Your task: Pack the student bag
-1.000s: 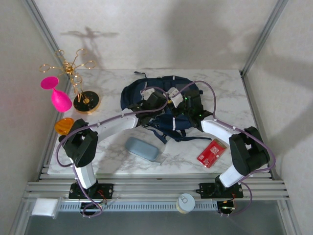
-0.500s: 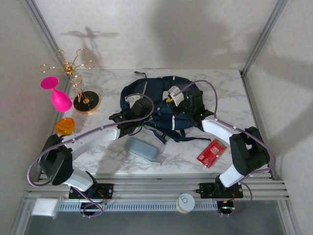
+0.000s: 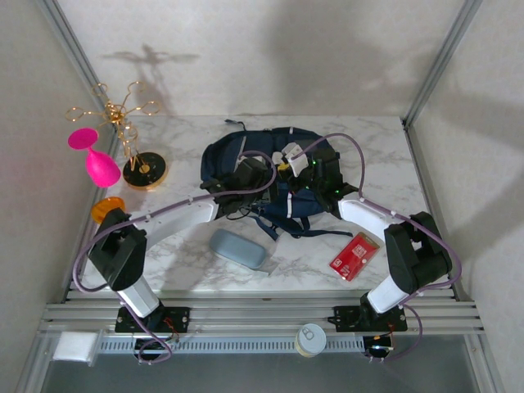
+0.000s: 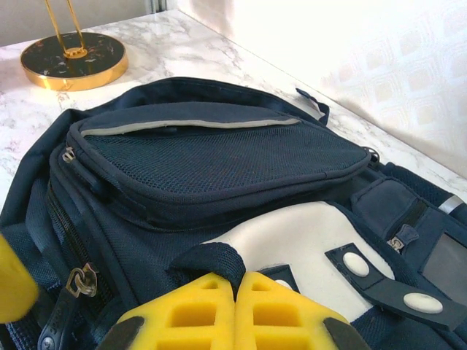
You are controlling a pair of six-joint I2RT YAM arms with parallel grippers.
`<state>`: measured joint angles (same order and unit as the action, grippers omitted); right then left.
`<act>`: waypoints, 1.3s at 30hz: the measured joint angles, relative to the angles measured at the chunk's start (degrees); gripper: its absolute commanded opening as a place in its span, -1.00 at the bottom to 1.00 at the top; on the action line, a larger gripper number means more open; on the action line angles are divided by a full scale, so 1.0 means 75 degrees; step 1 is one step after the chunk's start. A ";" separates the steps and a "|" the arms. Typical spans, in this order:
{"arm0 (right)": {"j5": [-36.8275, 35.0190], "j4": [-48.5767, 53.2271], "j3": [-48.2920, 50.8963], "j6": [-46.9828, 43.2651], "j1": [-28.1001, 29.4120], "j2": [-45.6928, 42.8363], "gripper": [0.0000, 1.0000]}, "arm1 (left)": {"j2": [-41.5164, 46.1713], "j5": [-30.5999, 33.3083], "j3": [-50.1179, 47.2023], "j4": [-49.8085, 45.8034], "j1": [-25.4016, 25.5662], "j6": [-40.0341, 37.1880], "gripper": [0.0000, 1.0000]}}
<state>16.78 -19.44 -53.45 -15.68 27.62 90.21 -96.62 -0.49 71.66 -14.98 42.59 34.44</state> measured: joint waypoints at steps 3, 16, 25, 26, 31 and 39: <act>0.0003 -0.0003 -0.0015 0.0020 0.0000 0.0000 -1.00 | -0.0210 0.0000 0.0213 -0.0041 -0.0029 0.0012 -0.26; 0.0061 -0.0067 -0.0015 0.0073 -0.0038 0.0000 -1.00 | -0.0539 0.0003 0.0364 0.0236 -0.0143 0.0446 -0.63; 0.0061 -0.0082 -0.0015 0.0178 -0.0070 0.0000 -1.00 | -0.0475 0.0035 0.0224 0.0353 -0.0175 0.0525 -0.98; 0.0064 -0.0079 -0.0015 0.0198 -0.0082 0.0000 -1.00 | -0.0414 0.0032 0.0157 0.0344 -0.0195 0.0504 -1.00; 0.0143 -0.0096 -0.0015 0.0280 -0.0146 -0.0003 -1.00 | -0.0020 -0.0009 -0.0119 0.0187 -0.0414 0.0321 -1.00; 0.0408 -0.0093 -0.0015 0.0414 -0.0207 -0.0003 -1.00 | 0.0417 -0.0519 -0.0659 -0.0207 -0.1113 -0.0592 -1.00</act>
<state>19.84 -20.14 -53.56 -12.58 26.06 90.19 -93.49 -4.38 66.72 -16.53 34.24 30.00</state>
